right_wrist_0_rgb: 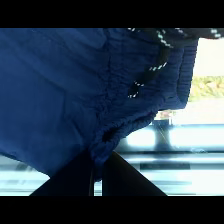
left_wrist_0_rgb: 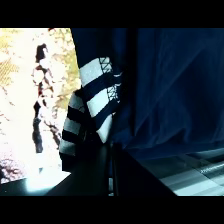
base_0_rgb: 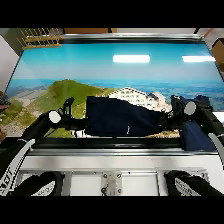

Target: Fold the clothes and pants, and hang the long-sleeved shirts on hangers.

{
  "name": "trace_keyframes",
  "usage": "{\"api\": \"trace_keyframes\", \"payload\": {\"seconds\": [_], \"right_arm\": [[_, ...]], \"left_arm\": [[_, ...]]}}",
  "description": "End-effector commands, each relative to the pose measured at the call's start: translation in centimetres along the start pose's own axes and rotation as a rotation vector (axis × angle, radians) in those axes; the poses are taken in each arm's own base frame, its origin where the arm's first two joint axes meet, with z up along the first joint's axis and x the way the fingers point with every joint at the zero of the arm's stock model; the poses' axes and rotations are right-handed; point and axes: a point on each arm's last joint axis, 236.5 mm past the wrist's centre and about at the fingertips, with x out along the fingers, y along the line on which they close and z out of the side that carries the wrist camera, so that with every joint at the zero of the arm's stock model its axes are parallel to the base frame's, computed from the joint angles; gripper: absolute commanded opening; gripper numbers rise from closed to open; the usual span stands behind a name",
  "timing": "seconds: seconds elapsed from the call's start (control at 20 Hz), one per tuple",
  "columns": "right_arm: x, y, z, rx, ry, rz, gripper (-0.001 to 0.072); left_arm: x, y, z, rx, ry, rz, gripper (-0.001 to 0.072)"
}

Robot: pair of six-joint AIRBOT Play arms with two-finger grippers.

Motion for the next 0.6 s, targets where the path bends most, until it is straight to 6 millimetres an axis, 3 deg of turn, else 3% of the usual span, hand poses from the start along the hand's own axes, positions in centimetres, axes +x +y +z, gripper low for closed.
{"api": "trace_keyframes", "payload": {"seconds": [0.0,0.05,0.1,0.15,0.3,0.45,0.5,0.55], "right_arm": [[0.0,-0.1,-0.2,0.003,0.004,0.0,0.0035],[-0.3,0.2,0.1,0.001,-0.008,0.007,0.0276],[-1.1,0.5,0.5,-0.003,-0.025,0.015,0.0612],[-2.4,0.9,1.0,-0.032,-0.051,0.027,0.0705],[-7.1,0.4,2.5,-0.058,-0.125,0.052,0.0705],[-8.8,-1.7,3.3,0.022,-0.163,0.13,0.0706],[-8.9,-2.3,3.6,0.056,-0.177,0.169,0.0706],[-8.8,-2.7,4.1,0.084,-0.191,0.221,0.0708]], "left_arm": [[-0.9,0.0,0.4,-0.002,-0.029,-0.005,0.0003],[-1.7,-0.1,0.6,-0.001,-0.048,-0.012,0.0021],[-2.7,-0.4,0.8,0.002,-0.063,-0.021,0.0301],[-4.1,-0.8,1.0,0.01,-0.083,-0.033,0.0573],[-9.2,-1.9,2.7,0.029,-0.185,-0.064,0.0585],[-12.9,-2.8,3.3,0.053,-0.285,-0.084,0.0584],[-13.6,-3.2,3.2,0.062,-0.304,-0.089,0.0541],[-14.1,-3.6,3.0,0.078,-0.317,-0.096,0.0299]]}}
